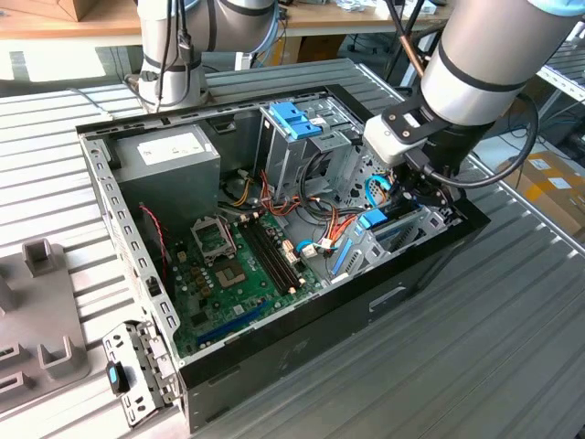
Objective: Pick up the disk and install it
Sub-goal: 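Insert the second disk wire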
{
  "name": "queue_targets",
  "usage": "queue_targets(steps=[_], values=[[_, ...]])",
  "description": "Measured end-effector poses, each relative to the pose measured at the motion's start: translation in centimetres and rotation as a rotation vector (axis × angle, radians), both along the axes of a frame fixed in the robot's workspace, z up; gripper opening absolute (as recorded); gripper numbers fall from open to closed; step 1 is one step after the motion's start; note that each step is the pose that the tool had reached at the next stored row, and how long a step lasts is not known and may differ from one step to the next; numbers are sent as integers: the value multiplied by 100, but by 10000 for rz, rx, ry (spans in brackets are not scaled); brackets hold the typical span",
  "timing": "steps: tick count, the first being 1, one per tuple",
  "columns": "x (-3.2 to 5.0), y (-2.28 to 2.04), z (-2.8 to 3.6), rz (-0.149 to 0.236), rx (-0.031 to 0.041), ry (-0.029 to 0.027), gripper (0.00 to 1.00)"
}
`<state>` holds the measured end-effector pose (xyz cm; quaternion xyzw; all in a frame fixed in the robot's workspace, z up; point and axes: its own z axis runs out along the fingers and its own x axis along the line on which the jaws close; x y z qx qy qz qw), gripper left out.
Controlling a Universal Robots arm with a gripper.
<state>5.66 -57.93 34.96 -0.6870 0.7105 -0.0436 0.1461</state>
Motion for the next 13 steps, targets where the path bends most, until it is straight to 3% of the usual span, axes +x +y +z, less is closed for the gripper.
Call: queue_targets(steps=[5,13], values=[[0,0,-27,2,74,0,16],[13,0,-51,58,88,0,16]])
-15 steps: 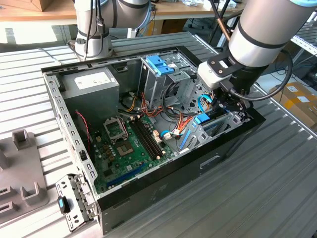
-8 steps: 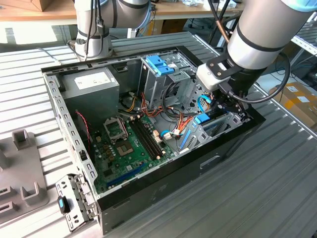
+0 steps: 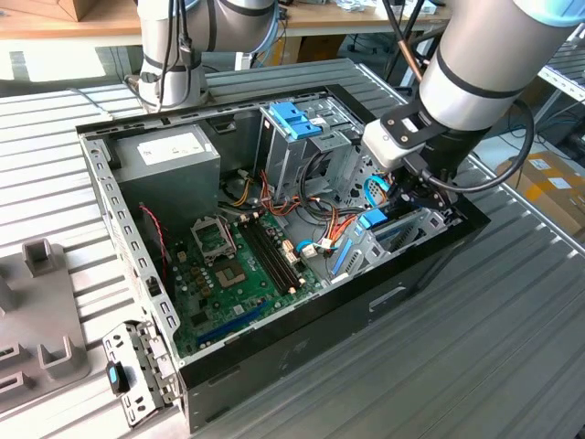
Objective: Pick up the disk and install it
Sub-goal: 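Insert the second disk wire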
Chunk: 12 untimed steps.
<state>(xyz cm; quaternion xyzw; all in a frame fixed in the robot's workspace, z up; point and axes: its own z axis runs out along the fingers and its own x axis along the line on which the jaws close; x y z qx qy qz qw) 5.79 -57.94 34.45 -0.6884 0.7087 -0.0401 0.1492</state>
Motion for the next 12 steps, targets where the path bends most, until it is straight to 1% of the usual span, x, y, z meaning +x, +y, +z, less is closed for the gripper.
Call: queue_targets(steps=[3,9,12], values=[[0,-3,-9,31,3,0,16],[0,-29,-16,102,1,0,16],[0,-30,-37,120,11,0,16]])
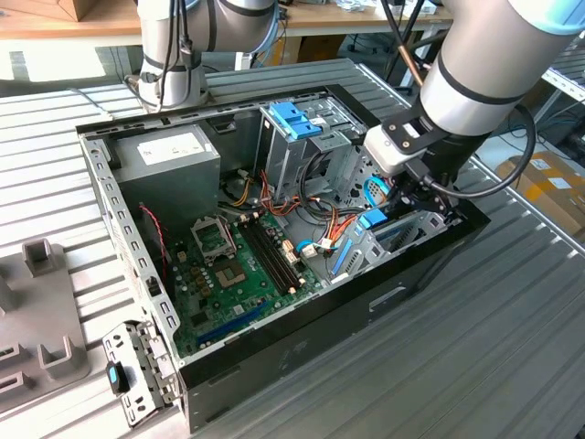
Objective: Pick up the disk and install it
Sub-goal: 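Insert the second disk wire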
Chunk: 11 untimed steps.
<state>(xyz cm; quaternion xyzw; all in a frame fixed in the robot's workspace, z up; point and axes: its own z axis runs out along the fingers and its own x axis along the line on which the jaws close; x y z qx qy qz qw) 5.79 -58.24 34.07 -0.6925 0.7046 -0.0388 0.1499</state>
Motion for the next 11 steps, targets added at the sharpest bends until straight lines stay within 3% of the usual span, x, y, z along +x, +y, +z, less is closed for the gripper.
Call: queue_targets(steps=[11], values=[[0,0,-35,4,27,0,16]])
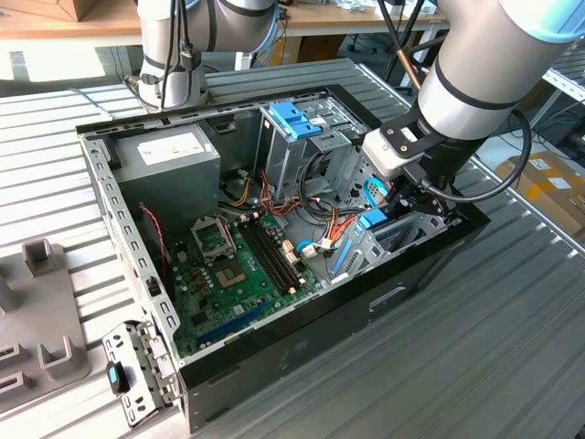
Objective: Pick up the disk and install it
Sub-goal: 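Insert the second disk wire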
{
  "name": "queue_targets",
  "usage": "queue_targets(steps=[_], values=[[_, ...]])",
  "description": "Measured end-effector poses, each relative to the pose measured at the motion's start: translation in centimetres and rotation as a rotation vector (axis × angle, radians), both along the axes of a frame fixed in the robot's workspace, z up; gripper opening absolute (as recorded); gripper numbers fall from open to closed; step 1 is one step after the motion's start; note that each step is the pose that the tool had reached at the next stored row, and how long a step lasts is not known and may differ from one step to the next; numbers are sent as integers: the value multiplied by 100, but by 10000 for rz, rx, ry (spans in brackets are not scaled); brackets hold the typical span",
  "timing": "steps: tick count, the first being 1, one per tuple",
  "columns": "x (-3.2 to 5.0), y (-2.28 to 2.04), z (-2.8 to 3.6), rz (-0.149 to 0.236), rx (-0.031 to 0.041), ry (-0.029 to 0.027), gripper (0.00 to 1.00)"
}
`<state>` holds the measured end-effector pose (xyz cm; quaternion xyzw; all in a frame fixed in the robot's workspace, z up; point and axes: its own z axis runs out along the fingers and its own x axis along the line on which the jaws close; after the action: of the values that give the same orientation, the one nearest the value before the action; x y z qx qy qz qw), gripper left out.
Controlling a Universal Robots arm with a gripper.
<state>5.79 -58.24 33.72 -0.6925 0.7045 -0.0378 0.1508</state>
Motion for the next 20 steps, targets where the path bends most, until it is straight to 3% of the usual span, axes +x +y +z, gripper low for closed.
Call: queue_targets(steps=[2,3,7,14,20], values=[[0,0,-1,0,2,0,17],[0,0,-1,0,1,0,24],[0,0,6,1,0,0,24],[0,0,164,0,2,0,24],[1,7,185,1,1,0,24]])
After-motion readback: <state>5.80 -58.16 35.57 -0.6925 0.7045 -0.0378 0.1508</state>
